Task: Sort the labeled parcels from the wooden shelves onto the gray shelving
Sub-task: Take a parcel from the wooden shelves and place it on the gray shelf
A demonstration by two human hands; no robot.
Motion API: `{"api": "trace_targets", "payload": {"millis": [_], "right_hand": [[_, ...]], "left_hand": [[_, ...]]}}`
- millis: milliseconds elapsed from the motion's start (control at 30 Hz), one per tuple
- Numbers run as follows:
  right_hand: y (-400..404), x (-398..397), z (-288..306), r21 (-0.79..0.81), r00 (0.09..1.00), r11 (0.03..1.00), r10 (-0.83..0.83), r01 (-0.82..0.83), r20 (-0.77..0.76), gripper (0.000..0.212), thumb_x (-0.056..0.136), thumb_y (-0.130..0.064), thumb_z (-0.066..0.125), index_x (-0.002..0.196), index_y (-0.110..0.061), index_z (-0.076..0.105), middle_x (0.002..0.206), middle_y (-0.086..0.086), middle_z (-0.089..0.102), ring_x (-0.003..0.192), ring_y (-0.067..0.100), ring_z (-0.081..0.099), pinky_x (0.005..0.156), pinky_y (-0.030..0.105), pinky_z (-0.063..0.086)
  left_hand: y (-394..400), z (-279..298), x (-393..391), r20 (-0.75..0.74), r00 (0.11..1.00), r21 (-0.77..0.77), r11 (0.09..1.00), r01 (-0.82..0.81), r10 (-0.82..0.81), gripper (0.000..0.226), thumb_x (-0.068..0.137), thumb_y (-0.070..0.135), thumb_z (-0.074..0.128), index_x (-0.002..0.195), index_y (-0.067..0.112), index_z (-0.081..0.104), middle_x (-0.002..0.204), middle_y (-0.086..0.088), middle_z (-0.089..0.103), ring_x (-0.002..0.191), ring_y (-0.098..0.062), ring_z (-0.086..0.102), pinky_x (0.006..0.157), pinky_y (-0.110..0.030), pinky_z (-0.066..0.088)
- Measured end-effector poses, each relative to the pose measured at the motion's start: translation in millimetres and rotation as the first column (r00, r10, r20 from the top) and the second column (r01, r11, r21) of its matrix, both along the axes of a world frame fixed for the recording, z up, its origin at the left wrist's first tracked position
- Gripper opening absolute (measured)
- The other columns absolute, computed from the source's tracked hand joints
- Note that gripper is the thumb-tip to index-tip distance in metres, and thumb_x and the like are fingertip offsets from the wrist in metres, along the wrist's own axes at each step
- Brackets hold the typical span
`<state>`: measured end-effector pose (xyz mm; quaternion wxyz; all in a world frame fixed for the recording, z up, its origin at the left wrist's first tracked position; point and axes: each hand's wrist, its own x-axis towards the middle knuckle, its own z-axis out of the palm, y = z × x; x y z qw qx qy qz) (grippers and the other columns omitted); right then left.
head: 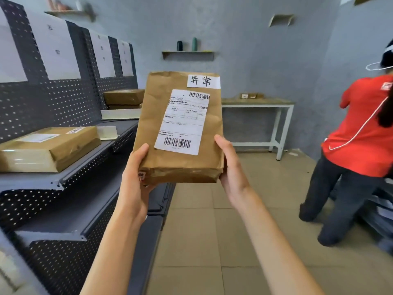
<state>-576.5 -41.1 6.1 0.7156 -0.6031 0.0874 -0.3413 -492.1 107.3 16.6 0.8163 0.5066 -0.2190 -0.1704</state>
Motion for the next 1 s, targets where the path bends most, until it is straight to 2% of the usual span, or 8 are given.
{"api": "trace_targets", "payload": {"millis": [133, 333, 400, 500, 600, 700, 867, 1000], "right_hand": [[-51.3, 42.7, -10.9, 0.01, 0.999, 0.999, 0.032, -0.031, -0.013, 0.102, 0.06, -0.069, 0.067, 0.147, -0.026, 0.037, 0.138, -0.007, 0.055, 0.127, 0.01, 0.051, 0.113, 0.042, 0.034], [-146.7, 132.7, 0.4, -0.022, 0.991, 0.991, 0.131, -0.131, 0.011, 0.09, 0.066, -0.063, 0.064, 0.145, -0.026, 0.041, 0.132, -0.008, 0.06, 0.12, 0.008, 0.056, 0.107, 0.035, 0.041], [-181.1, 165.6, 11.3, -0.036, 0.986, 0.986, 0.166, -0.166, -0.004, 0.099, 0.061, -0.069, 0.065, 0.146, -0.028, 0.038, 0.137, -0.009, 0.056, 0.126, 0.009, 0.052, 0.111, 0.04, 0.037], [-226.3, 213.2, 23.4, -0.062, 0.972, 0.97, 0.234, -0.235, -0.023, 0.1, 0.06, -0.071, 0.062, 0.147, -0.029, 0.036, 0.139, -0.008, 0.054, 0.128, 0.009, 0.049, 0.112, 0.042, 0.036], [-261.0, 259.4, 24.5, -0.052, 0.959, 0.958, 0.283, -0.283, -0.01, 0.096, 0.063, -0.07, 0.061, 0.146, -0.028, 0.038, 0.137, -0.009, 0.056, 0.125, 0.008, 0.052, 0.11, 0.04, 0.037], [-286.4, 307.6, 13.6, -0.03, 0.946, 0.946, 0.323, -0.323, -0.011, 0.097, 0.064, -0.069, 0.062, 0.147, -0.027, 0.037, 0.136, -0.009, 0.057, 0.124, 0.007, 0.054, 0.11, 0.04, 0.038], [-320.8, 393.8, -3.7, 0.021, 0.919, 0.92, 0.392, -0.392, -0.026, 0.099, 0.062, -0.069, 0.065, 0.147, -0.026, 0.037, 0.137, -0.007, 0.056, 0.124, 0.009, 0.054, 0.11, 0.043, 0.038], [-338.5, 469.1, -11.0, 0.004, 0.906, 0.908, 0.418, -0.419, -0.059, 0.102, 0.06, -0.073, 0.063, 0.147, -0.027, 0.036, 0.136, -0.007, 0.057, 0.122, 0.01, 0.055, 0.109, 0.042, 0.039]], "left_hand": [[-48.4, -9.5, 40.4, -0.001, 0.999, 0.015, 0.999, -0.034, 0.034, 0.021, 0.092, 0.041, 0.051, 0.099, 0.031, 0.068, 0.098, 0.008, 0.074, 0.086, -0.009, 0.066, 0.082, -0.033, 0.045], [-138.6, -2.8, 117.8, -0.025, 0.988, 0.016, 0.988, -0.152, 0.153, 0.02, 0.092, 0.041, 0.053, 0.093, 0.029, 0.069, 0.092, 0.008, 0.074, 0.087, -0.012, 0.064, 0.1, -0.043, 0.042], [-169.7, 4.9, 144.7, -0.008, 0.982, 0.001, 0.982, -0.188, 0.188, 0.02, 0.092, 0.042, 0.052, 0.094, 0.03, 0.068, 0.092, 0.008, 0.074, 0.084, -0.01, 0.065, 0.093, -0.041, 0.046], [-210.2, 11.9, 182.6, 0.027, 0.967, 0.001, 0.968, -0.252, 0.252, 0.021, 0.093, 0.044, 0.049, 0.097, 0.031, 0.064, 0.087, 0.013, 0.073, 0.072, 0.001, 0.066, 0.07, -0.026, 0.05], [-240.7, 11.6, 219.4, 0.052, 0.951, 0.027, 0.951, -0.308, 0.306, 0.02, 0.093, 0.045, 0.047, 0.096, 0.034, 0.063, 0.084, 0.017, 0.072, 0.068, 0.006, 0.064, 0.067, -0.023, 0.044], [-264.2, 5.9, 259.4, 0.057, 0.931, 0.021, 0.932, -0.362, 0.36, 0.02, 0.094, 0.042, 0.047, 0.101, 0.032, 0.063, 0.083, 0.016, 0.073, 0.069, 0.006, 0.065, 0.056, -0.014, 0.048], [-296.5, -10.6, 334.4, 0.096, 0.885, 0.019, 0.888, -0.459, 0.455, 0.03, 0.095, 0.039, 0.048, 0.118, 0.026, 0.061, 0.097, 0.014, 0.073, 0.083, 0.002, 0.067, 0.069, -0.018, 0.048], [-315.8, -18.8, 402.3, 0.113, 0.843, 0.012, 0.848, -0.53, 0.526, 0.031, 0.093, 0.038, 0.051, 0.119, 0.025, 0.063, 0.101, 0.013, 0.072, 0.09, 0.0, 0.067, 0.072, -0.019, 0.048]]}}
